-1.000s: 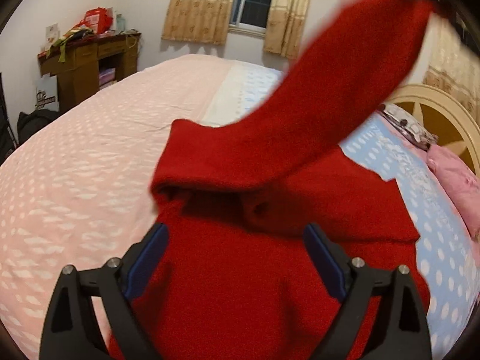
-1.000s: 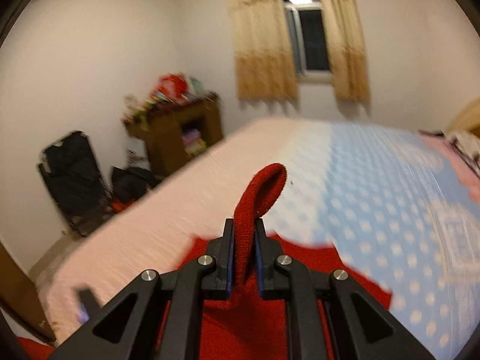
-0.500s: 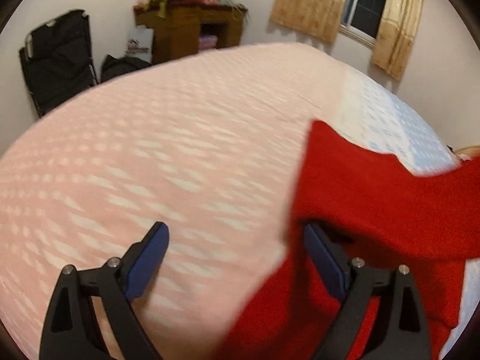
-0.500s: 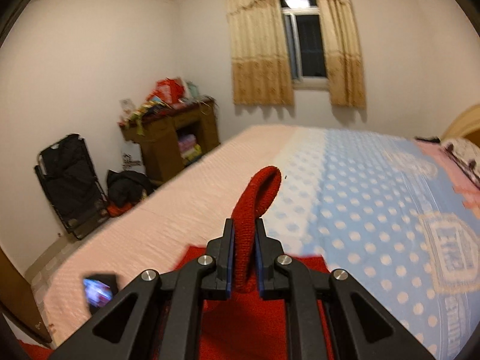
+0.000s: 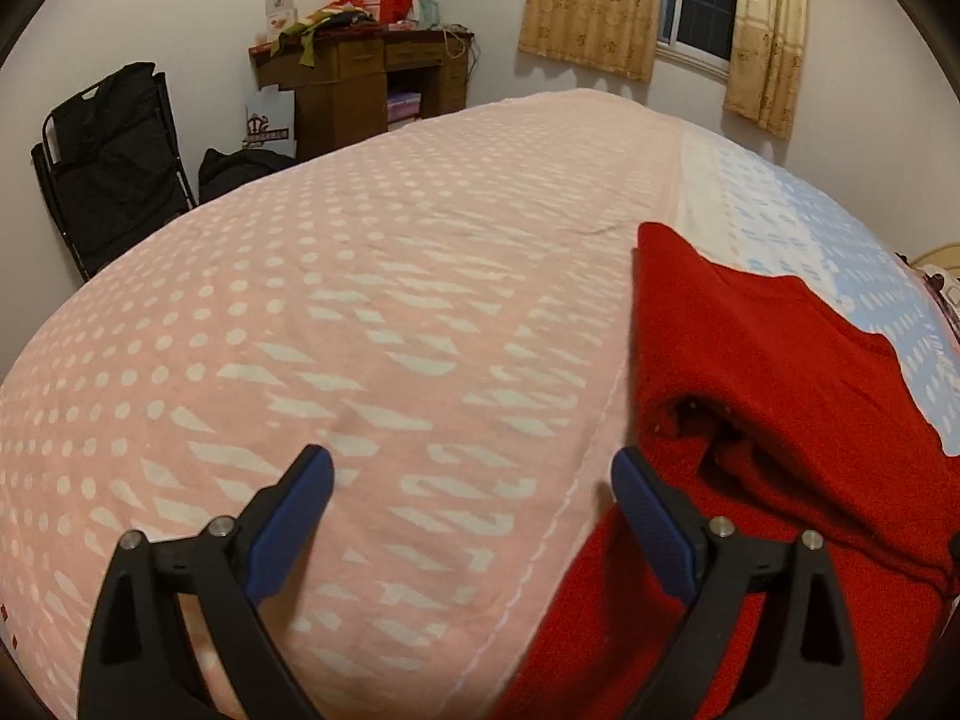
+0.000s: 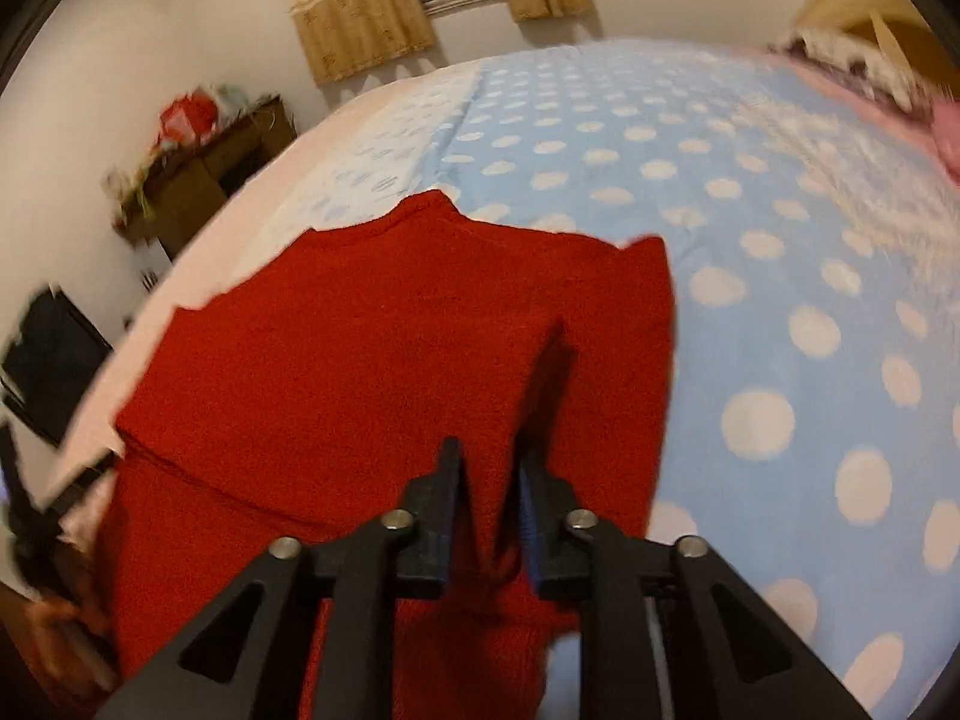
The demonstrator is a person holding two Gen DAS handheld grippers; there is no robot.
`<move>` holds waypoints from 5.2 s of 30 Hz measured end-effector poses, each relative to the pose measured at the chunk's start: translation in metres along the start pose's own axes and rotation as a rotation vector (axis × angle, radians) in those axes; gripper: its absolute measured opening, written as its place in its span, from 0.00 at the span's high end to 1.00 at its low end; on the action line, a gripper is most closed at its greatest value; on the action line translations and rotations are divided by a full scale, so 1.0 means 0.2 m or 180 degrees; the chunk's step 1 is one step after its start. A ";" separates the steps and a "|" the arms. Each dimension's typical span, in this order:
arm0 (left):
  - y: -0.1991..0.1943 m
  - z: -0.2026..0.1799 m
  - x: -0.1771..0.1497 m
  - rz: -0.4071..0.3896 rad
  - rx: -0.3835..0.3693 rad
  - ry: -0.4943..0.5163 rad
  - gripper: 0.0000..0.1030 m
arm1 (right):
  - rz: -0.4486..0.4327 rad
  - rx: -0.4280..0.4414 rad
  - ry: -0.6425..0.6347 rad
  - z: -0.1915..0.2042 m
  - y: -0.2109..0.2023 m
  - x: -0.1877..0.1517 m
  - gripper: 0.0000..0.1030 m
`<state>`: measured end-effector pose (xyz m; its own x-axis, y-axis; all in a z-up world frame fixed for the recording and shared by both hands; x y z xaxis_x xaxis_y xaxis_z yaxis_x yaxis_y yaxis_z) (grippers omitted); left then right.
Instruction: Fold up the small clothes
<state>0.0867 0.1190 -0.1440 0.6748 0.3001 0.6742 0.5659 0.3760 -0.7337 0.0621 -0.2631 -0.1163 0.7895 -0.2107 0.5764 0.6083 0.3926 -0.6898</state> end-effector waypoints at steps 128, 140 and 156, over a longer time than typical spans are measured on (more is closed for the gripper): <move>-0.32 -0.63 0.24 0.0515 -0.2125 0.1196 0.92 | -0.0306 0.1142 0.0731 0.15 -0.27 0.16 0.90; 0.05 -0.88 0.42 0.0836 -0.1893 0.0843 0.88 | -0.0561 0.1337 0.1290 -0.16 0.08 0.45 0.90; -0.09 -0.65 0.52 0.0190 -0.1616 0.1155 0.44 | -0.0643 0.1208 0.1099 -0.15 -0.04 0.42 0.32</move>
<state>0.2081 0.0283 -0.0722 0.7796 -0.0426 0.6248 0.6166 -0.1222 -0.7777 0.1262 -0.3099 -0.0759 0.6797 -0.5717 0.4596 0.7290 0.5957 -0.3371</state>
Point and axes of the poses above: each gripper's, at about its wrist camera, not at the fingertips, and y roughly the way its jaws point, z to its left, x to its top, the point moved 9 cm from there along y, roughly the way its jaws point, and after that the axes turned 12 degrees about x, right-handed, at the moved point
